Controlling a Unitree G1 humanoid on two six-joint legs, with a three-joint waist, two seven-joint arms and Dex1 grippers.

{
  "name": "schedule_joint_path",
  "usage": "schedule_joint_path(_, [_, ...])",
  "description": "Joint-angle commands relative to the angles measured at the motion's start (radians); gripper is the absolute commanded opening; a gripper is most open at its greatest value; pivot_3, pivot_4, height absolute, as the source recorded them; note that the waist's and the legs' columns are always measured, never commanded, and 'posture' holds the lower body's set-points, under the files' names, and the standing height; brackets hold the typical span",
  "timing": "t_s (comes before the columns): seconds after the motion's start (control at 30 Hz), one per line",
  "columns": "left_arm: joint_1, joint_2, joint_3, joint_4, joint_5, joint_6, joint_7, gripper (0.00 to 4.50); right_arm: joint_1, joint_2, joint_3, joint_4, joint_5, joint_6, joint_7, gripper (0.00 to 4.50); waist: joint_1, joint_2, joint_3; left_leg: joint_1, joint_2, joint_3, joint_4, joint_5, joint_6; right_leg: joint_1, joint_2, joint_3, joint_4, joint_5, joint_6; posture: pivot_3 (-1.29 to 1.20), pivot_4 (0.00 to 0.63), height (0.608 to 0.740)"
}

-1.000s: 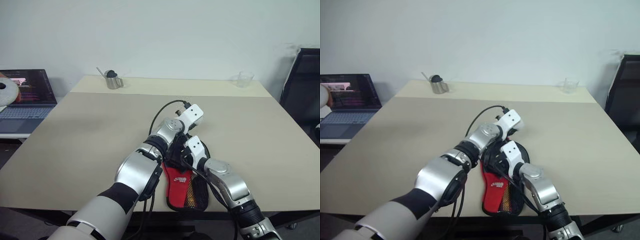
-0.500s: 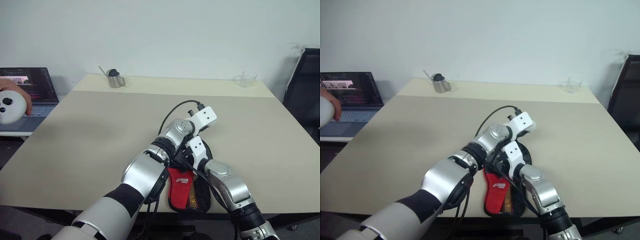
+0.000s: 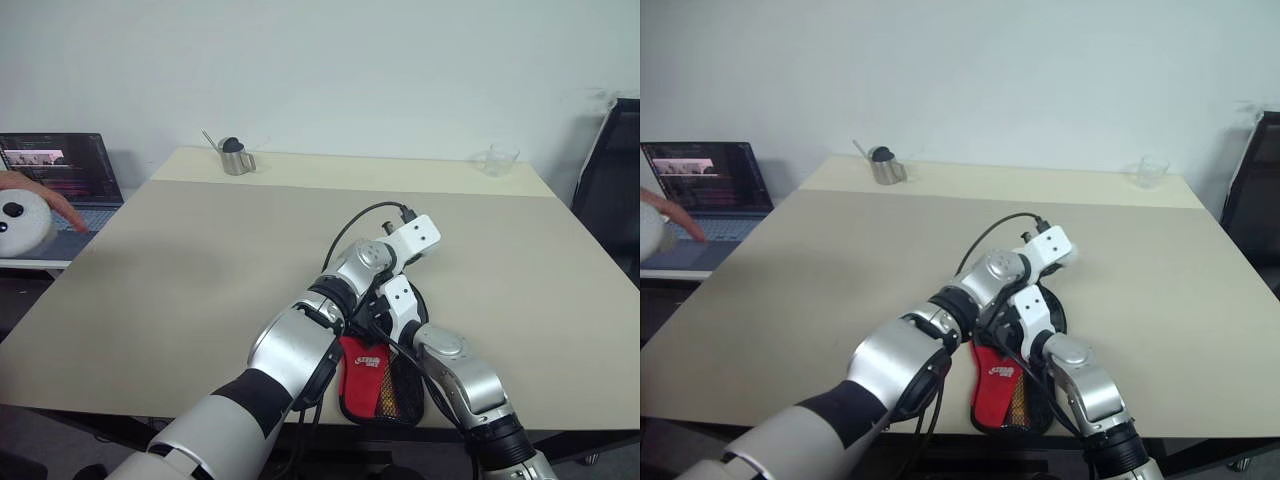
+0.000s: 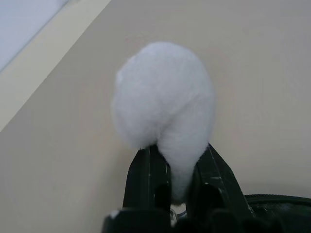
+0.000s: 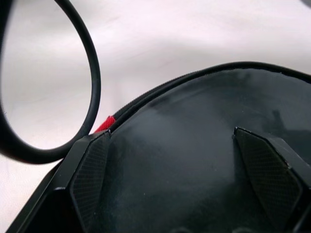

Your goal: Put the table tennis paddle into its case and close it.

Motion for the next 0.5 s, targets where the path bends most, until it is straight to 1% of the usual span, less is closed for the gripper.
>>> schedule_joint_path(0.03, [-0.027, -0.075, 0.001, -0.033, -0.018, -0.008, -0.021, 1.82, -0.004, 0.002, 0.037, 0.064, 0.004, 0.045, 0.025, 4.50, 0.000, 0.000, 0.000, 0.000, 0.000, 0.000, 0.000, 0.000, 0.000, 0.000, 0.000, 0.000, 0.000, 0.000, 0.000, 0.00, 0.150, 0.740])
schedule_joint_path(0.2, [-0.019, -0.043, 0.002, -0.033, -0.010, -0.008, 0.009, 3.65, -0.028, -0.002, 0.033, 0.083, 0.002, 0.012, 0.052, 4.50, 0.000, 0.000, 0.000, 0.000, 0.000, 0.000, 0.000, 0.000, 0.000, 0.000, 0.000, 0.000, 0.001, 0.000, 0.000, 0.00, 0.150, 0.740])
schedule_joint_path(0.27, [-0.017, -0.023, 0.005, -0.036, -0.013, -0.015, -0.007, 4.37, -0.037, -0.005, 0.025, 0.092, 0.002, 0.004, 0.057, 4.50, -0.001, 0.000, 0.000, 0.001, 0.001, 0.000, 0.000, 0.000, 0.000, 0.000, 0.001, 0.000, 0.001, 0.000, 0.000, 0.00, 0.150, 0.740])
schedule_joint_path(0.37, [-0.020, 0.012, 0.027, -0.041, -0.034, -0.017, -0.032, 4.37, -0.056, -0.013, 0.010, 0.106, -0.002, -0.023, 0.060, 4.50, -0.006, 0.000, 0.000, 0.001, 0.001, 0.000, 0.000, 0.000, 0.000, 0.000, 0.001, 0.000, 0.001, 0.000, 0.000, 0.00, 0.150, 0.740])
schedule_joint_path(0.5, [-0.025, 0.074, 0.063, -0.055, -0.074, -0.022, -0.087, 4.37, -0.114, -0.037, -0.055, 0.104, 0.035, -0.028, 0.078, 4.50, -0.010, 0.000, 0.000, 0.001, 0.001, 0.000, 0.000, 0.000, 0.000, 0.000, 0.001, 0.000, 0.001, 0.000, 0.000, 0.00, 0.150, 0.740])
